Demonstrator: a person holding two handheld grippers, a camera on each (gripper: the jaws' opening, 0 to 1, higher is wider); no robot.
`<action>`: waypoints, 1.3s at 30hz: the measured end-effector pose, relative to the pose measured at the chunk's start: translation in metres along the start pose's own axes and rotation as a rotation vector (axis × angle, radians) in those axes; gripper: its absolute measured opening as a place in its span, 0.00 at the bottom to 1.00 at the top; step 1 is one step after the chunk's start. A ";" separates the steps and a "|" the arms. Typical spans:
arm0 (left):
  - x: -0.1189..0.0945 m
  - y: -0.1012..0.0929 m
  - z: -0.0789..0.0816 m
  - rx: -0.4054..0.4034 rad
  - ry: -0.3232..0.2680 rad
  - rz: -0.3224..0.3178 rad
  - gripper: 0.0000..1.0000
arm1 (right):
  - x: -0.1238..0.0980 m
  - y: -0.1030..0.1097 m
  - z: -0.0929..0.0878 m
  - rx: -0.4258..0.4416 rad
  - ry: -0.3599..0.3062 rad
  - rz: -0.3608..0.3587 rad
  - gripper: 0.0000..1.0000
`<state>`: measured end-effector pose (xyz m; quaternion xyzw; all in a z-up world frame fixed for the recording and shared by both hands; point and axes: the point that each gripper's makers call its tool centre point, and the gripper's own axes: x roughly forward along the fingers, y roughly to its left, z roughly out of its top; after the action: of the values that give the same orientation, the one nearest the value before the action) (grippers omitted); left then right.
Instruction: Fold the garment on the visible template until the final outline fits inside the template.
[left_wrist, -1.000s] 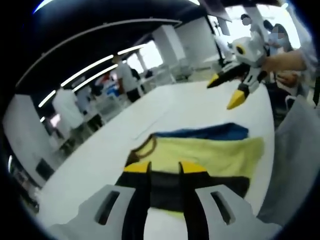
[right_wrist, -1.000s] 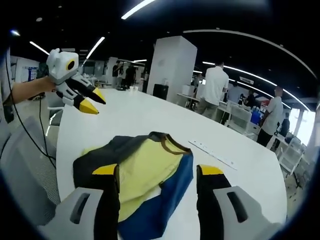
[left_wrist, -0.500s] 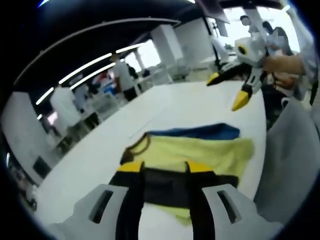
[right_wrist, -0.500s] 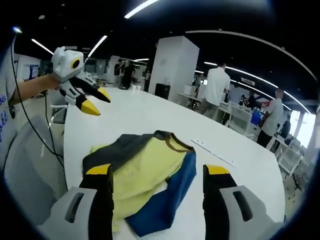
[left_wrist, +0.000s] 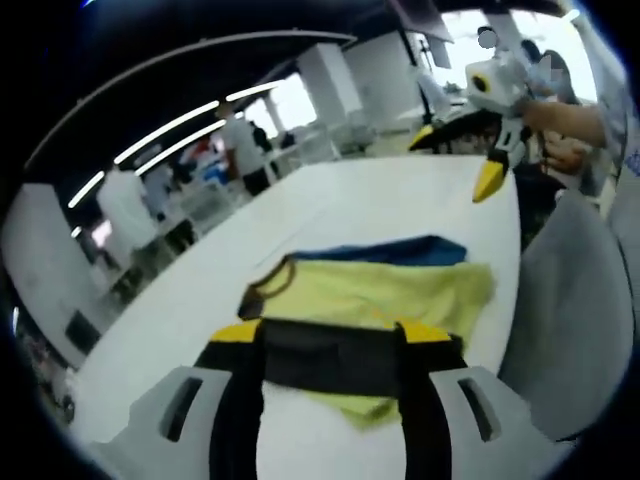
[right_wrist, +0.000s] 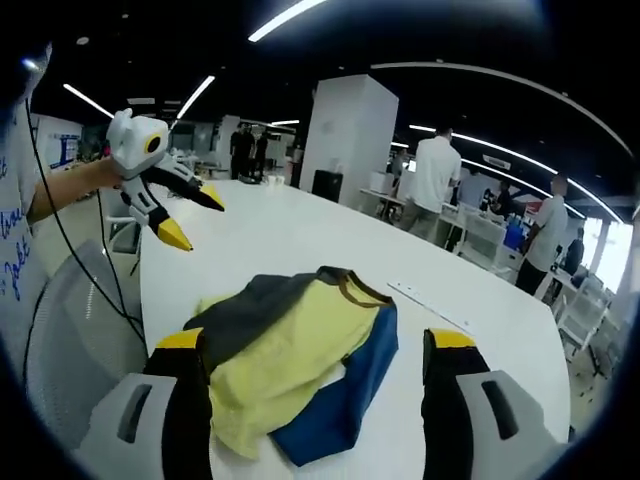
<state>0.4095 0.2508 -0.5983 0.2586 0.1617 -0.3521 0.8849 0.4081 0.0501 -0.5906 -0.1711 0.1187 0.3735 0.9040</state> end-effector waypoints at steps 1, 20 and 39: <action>-0.002 -0.001 0.000 0.000 -0.001 -0.002 0.51 | -0.001 0.002 0.000 -0.001 0.002 0.000 0.89; -0.027 -0.015 0.001 -0.050 -0.014 -0.026 0.67 | -0.010 0.012 0.003 -0.011 0.002 -0.005 1.00; -0.043 -0.015 -0.008 -0.090 -0.012 -0.015 0.79 | -0.015 0.012 -0.004 -0.002 0.014 -0.006 1.00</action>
<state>0.3681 0.2692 -0.5903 0.2150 0.1739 -0.3525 0.8940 0.3886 0.0469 -0.5917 -0.1748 0.1243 0.3699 0.9040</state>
